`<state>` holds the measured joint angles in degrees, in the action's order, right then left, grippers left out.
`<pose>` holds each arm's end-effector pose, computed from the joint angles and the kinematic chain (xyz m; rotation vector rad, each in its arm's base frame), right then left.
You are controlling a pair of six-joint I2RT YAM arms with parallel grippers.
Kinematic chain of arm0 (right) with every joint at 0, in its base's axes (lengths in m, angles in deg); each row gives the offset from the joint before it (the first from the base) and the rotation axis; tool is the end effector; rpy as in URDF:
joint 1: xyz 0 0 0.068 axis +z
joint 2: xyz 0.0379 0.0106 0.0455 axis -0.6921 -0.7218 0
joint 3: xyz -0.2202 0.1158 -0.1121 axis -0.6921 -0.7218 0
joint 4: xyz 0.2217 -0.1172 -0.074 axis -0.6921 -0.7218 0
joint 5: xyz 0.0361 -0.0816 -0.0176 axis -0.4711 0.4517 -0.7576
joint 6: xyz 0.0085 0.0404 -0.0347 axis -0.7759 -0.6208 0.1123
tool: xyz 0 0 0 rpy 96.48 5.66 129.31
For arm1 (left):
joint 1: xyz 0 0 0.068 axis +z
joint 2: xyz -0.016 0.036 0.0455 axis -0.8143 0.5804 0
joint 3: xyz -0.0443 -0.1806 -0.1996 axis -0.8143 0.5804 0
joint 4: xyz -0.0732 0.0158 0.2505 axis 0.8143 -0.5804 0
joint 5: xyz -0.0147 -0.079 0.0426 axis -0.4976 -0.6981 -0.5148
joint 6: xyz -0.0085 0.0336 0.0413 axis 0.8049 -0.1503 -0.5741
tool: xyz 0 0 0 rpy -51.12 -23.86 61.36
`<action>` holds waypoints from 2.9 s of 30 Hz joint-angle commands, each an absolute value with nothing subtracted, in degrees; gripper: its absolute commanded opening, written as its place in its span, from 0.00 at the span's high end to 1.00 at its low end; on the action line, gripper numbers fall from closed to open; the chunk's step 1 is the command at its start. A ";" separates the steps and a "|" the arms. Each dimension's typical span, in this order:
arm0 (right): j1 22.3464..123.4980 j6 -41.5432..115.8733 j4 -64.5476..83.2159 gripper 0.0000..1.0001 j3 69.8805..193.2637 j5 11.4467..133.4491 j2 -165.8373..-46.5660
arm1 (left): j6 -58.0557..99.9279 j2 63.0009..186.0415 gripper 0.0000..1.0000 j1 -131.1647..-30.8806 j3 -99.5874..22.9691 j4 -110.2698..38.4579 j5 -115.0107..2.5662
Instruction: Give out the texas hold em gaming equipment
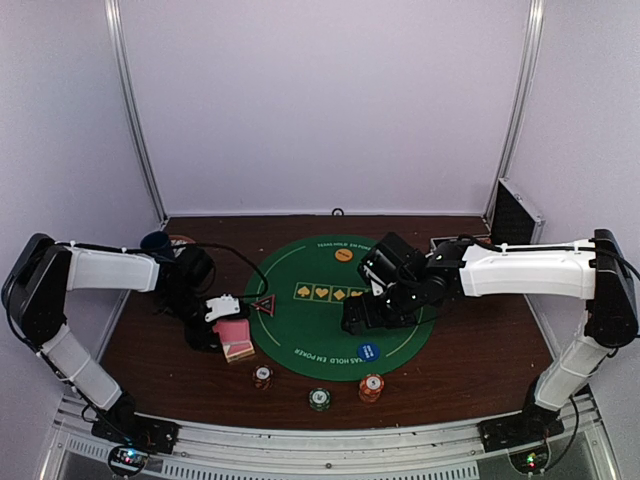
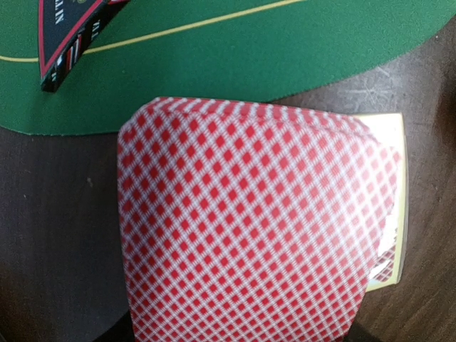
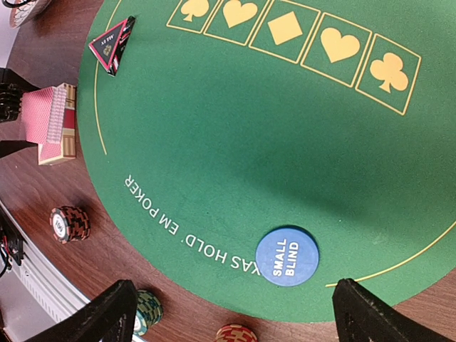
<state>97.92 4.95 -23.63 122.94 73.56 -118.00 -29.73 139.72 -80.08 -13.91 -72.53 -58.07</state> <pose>0.1933 0.2742 0.2301 -0.4081 2.7512 0.6610 0.2384 -0.1209 0.1485 1.5714 2.4306 -0.2165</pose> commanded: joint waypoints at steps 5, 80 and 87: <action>98.21 4.27 -22.42 0.00 123.60 73.03 -116.22 | -30.62 137.99 0.91 -80.45 -14.48 -74.14 -56.68; 100.84 -37.50 48.40 0.96 140.49 35.95 -149.60 | -20.40 127.25 0.03 -89.50 -35.31 -92.19 -66.29; 100.84 -41.90 55.63 0.97 140.20 35.35 -150.77 | -20.76 128.29 0.02 -89.19 -36.16 -93.26 -75.63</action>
